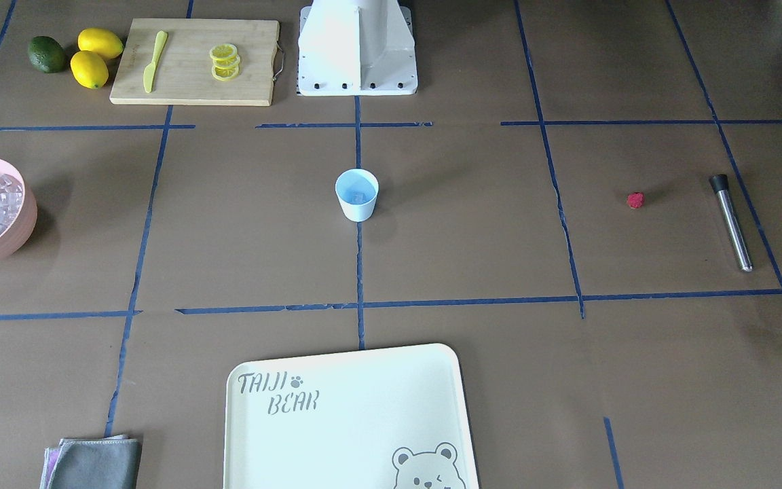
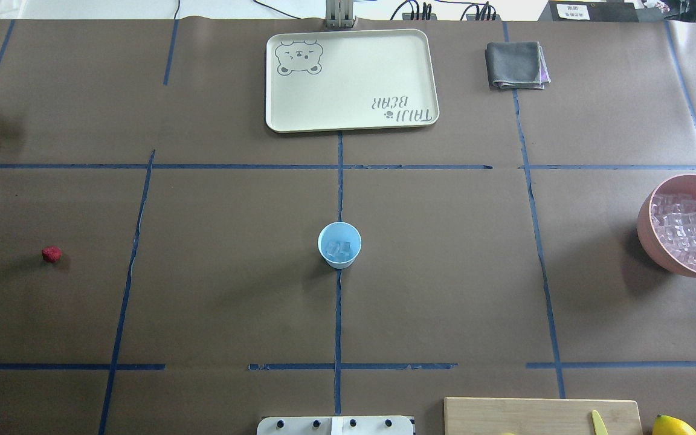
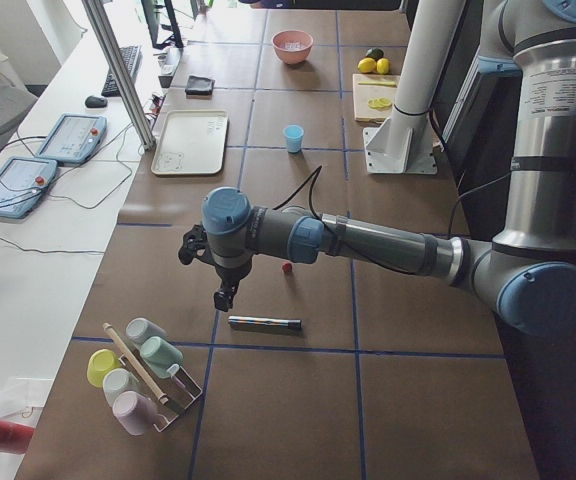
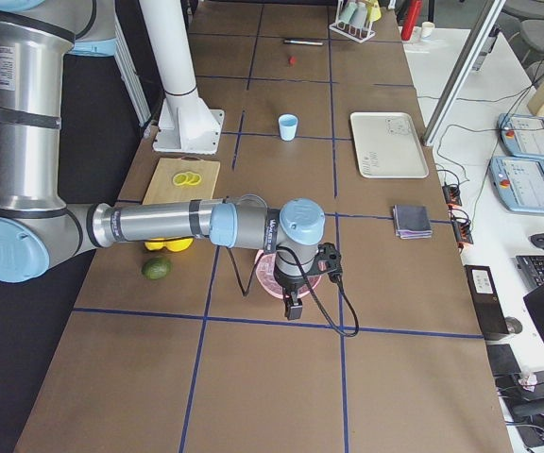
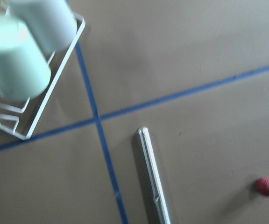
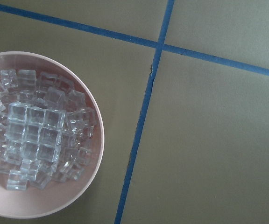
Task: Mash ice and strawberries in cup
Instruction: 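Withdraw the right gripper back beside the ice bowl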
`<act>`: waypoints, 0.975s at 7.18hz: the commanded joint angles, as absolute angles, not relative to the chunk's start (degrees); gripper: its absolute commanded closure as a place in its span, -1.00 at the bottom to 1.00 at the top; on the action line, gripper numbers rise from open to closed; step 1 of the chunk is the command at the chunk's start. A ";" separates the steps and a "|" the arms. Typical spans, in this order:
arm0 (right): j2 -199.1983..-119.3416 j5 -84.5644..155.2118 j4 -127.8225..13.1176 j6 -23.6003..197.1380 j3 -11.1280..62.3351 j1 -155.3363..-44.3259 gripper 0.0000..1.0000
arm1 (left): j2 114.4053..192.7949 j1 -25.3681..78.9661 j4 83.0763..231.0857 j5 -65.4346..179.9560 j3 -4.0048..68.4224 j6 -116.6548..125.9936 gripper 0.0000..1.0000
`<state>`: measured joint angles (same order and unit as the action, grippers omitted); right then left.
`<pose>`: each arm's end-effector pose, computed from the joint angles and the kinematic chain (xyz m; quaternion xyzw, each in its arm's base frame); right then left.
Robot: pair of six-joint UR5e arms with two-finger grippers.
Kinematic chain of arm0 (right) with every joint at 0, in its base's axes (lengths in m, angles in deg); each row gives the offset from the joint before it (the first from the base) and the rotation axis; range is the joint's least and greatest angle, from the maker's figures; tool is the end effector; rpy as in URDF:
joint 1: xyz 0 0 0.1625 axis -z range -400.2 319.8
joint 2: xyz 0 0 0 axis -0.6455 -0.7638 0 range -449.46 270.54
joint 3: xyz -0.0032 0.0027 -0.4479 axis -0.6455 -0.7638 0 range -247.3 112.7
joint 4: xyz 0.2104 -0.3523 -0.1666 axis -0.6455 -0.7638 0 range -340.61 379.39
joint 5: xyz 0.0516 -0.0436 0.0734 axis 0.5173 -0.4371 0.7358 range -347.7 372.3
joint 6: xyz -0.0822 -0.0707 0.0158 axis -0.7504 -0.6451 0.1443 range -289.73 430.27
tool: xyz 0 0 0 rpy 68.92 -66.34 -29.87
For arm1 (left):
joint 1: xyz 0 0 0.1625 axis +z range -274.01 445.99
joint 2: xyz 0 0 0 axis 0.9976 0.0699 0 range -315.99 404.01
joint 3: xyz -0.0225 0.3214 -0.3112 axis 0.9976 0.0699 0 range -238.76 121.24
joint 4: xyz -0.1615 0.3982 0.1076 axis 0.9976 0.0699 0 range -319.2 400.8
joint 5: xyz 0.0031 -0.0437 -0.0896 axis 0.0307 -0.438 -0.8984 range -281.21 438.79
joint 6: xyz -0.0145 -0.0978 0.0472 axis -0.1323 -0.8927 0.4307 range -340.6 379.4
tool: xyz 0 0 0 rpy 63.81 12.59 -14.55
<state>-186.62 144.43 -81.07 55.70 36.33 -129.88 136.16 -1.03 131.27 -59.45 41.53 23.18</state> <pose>0.0572 -0.4581 0.6473 0.0123 -0.3604 -0.1085 0.9264 -0.0232 -0.5448 0.5679 0.1055 0.4053 0.0993 0.9026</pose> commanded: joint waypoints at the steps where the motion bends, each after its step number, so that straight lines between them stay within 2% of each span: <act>1: -187.02 145.28 -81.06 55.76 36.49 -130.29 -0.99 | 137.96 2.48 135.43 -59.20 43.27 14.50 -1.00; 3: -187.02 146.94 -81.06 59.87 36.84 -130.29 -0.99 | 134.98 11.77 138.97 -59.03 44.77 5.67 -1.00; 7: -187.02 146.86 -80.98 59.81 36.85 -130.29 -0.99 | 131.03 28.65 158.99 -44.73 42.32 -19.77 -1.00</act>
